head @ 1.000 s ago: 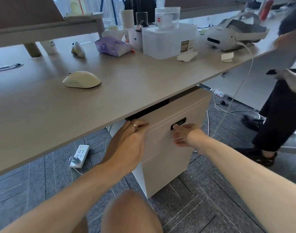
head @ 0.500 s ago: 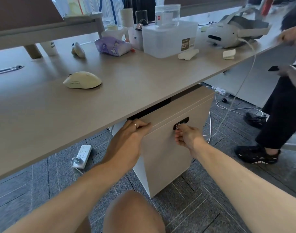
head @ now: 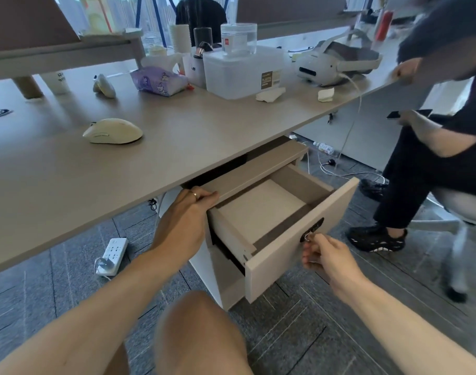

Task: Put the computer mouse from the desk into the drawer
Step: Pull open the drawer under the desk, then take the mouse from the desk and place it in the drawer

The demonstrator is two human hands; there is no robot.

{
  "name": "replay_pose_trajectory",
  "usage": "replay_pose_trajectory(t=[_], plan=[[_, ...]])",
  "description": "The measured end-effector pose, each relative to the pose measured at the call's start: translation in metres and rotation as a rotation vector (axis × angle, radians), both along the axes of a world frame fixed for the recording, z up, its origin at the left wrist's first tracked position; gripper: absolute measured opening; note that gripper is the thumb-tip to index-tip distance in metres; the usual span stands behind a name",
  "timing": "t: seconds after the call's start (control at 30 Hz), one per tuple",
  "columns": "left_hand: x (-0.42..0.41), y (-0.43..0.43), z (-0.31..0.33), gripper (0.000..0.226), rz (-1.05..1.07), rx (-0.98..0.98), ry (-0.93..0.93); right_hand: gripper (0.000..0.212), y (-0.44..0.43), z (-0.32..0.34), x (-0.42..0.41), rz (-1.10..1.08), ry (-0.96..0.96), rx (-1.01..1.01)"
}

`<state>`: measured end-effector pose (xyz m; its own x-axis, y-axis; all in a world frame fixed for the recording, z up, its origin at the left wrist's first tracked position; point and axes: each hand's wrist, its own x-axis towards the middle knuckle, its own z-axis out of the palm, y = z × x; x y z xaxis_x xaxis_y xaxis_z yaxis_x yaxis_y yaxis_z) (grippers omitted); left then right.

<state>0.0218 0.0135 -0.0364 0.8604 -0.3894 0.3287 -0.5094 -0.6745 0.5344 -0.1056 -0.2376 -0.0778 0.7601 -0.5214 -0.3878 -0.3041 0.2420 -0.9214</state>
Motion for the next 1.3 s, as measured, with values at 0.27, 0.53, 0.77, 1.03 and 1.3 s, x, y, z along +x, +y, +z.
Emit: replay_pose_trajectory(t=[0.27, 0.53, 0.77, 1.03, 1.3], plan=[[-0.005, 0.001, -0.003, 0.064, -0.014, 0.075, -0.052, 0.025, -0.017, -0.001, -0.052, -0.011, 0.02, -0.033], [-0.007, -0.002, -0.005, 0.064, -0.028, 0.168, -0.123, 0.026, -0.022, -0.001, -0.066, -0.007, 0.031, -0.021], [-0.005, 0.0, -0.001, 0.06, -0.051, 0.234, -0.089, 0.033, -0.022, 0.002, -0.064, -0.022, 0.053, 0.0], [-0.035, -0.013, 0.07, 0.051, -0.18, 0.446, 0.024, 0.073, -0.029, 0.073, -0.067, 0.39, 0.343, -0.536], [-0.017, 0.064, 0.143, 0.068, 0.054, 0.283, -0.009, 0.055, 0.032, 0.168, -0.005, 0.57, 0.052, -1.094]])
